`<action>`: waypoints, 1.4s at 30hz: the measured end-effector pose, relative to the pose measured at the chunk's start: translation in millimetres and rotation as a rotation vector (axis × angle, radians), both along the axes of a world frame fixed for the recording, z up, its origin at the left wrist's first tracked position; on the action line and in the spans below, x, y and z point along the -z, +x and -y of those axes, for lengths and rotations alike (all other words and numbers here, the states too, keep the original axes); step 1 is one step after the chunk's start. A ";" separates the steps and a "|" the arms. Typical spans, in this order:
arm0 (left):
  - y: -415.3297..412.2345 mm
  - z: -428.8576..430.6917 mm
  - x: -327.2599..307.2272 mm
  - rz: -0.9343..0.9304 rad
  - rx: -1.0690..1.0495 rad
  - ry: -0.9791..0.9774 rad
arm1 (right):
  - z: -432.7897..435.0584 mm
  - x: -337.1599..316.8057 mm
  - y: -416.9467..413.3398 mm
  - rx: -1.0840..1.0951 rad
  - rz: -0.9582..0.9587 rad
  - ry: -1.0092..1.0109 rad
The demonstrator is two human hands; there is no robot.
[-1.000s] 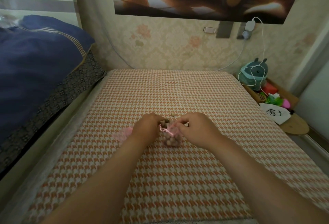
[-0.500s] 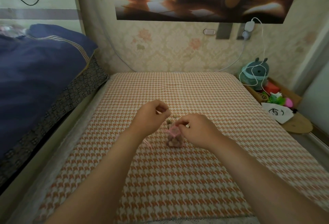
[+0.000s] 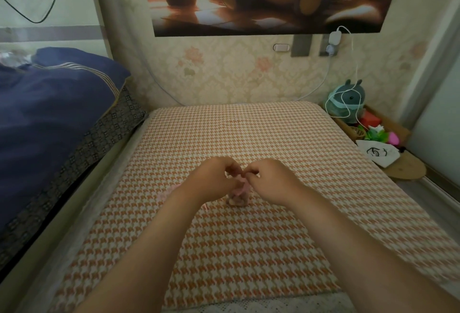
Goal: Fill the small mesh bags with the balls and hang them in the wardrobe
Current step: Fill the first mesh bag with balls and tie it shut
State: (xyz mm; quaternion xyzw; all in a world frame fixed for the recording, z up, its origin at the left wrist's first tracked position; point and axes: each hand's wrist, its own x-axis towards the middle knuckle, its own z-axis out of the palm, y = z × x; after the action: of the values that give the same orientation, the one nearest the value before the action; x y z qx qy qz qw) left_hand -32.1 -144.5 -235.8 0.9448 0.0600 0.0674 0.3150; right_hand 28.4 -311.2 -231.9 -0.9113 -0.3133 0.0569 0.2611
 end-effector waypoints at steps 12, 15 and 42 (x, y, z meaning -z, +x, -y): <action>2.6 -3.0 -3.9 -0.033 -0.023 0.030 | 3.4 29.6 21.9 0.071 0.050 -0.069; -0.2 -5.5 -8.6 -0.040 -0.009 0.020 | -2.5 40.1 24.5 0.054 0.034 -0.099; -12.2 -8.6 9.6 -0.039 0.075 -0.035 | -10.7 19.6 22.4 0.121 0.087 0.302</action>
State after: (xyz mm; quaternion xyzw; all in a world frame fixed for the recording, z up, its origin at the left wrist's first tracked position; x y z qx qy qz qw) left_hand -44.3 -136.0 -245.5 0.9419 0.0319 0.0360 0.3324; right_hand 50.8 -300.5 -251.5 -0.8805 -0.2737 -0.0460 0.3842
